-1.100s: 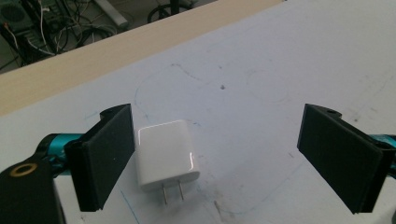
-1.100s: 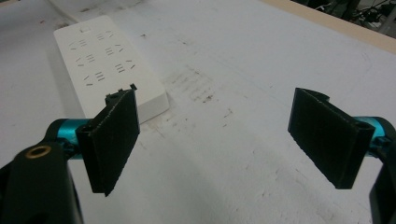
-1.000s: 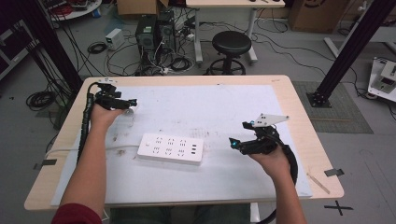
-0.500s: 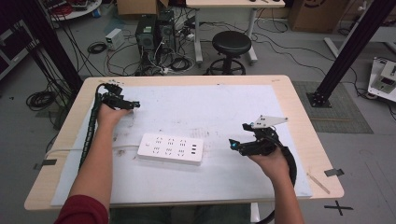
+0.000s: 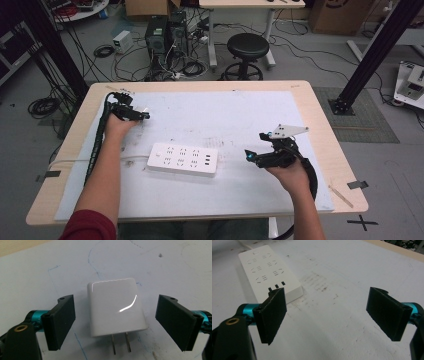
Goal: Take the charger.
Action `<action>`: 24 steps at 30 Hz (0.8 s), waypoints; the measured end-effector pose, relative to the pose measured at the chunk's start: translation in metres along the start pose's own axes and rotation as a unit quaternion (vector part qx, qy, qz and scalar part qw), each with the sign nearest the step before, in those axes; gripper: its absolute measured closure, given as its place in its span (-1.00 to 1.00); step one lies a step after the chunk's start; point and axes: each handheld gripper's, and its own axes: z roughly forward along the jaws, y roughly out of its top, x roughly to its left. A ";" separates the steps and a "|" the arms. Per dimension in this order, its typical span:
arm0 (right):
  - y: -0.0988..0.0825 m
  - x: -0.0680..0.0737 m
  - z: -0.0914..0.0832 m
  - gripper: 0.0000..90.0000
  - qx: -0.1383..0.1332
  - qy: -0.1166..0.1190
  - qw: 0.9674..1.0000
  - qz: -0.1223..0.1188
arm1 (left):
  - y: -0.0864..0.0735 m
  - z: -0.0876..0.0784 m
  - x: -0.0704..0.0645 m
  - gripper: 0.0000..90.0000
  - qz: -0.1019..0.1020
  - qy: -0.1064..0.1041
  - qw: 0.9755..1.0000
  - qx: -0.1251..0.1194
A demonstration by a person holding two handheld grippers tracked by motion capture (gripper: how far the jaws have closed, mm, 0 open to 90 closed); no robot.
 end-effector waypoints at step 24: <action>0.000 -0.002 -0.001 -0.62 -0.003 -0.003 1.000 0.004 | -0.004 0.005 0.000 -0.16 -0.001 0.003 1.000 0.008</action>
